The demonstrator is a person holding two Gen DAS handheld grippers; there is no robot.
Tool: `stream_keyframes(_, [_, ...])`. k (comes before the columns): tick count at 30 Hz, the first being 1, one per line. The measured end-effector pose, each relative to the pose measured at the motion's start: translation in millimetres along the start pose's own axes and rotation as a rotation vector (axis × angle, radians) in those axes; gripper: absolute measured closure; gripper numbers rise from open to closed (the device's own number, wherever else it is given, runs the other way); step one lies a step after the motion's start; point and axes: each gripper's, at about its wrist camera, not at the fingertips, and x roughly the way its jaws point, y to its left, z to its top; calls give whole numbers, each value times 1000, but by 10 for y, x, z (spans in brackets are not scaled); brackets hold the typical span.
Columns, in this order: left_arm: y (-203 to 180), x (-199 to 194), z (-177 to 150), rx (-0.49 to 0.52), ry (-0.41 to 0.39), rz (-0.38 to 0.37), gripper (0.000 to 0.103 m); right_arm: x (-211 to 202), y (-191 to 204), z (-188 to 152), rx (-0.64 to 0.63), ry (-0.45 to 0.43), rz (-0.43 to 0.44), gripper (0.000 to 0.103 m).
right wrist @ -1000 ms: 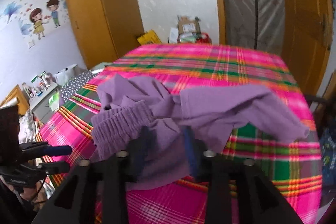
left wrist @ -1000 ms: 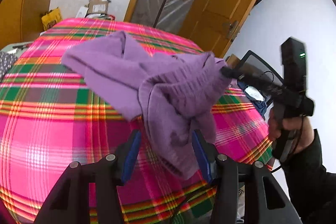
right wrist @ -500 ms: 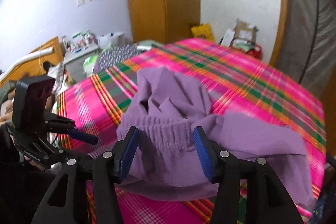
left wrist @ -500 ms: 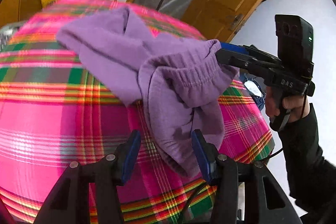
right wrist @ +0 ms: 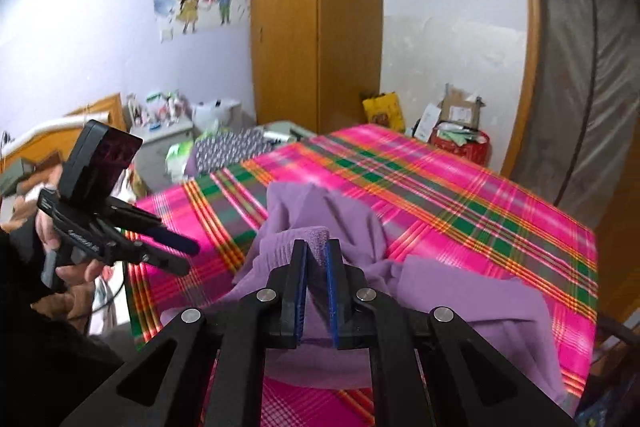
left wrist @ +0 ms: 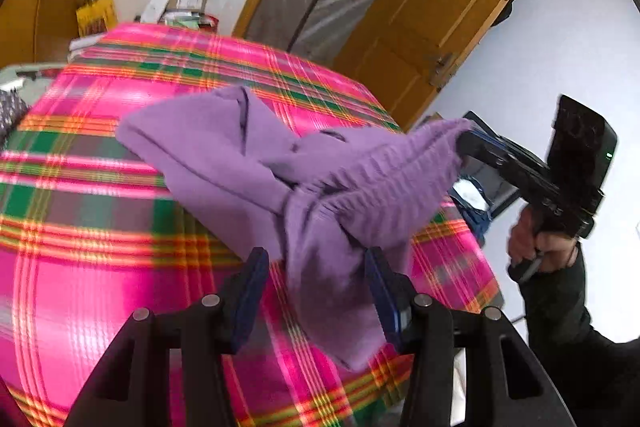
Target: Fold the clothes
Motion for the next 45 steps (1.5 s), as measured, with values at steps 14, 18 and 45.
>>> stream_keyframes(14, [-14,680,-238,-113,162,-137,88,-292,40,130,11,-110,-23,94])
stream_keyframes(18, [-72,556,-194,-58,119,-102,94,-348,-2,115,27,-127,-54,94])
stream_keyframes(45, [-1700,-2021,2337,426,-576,164,95,-1992,125,2050,-101,-743,-452,94])
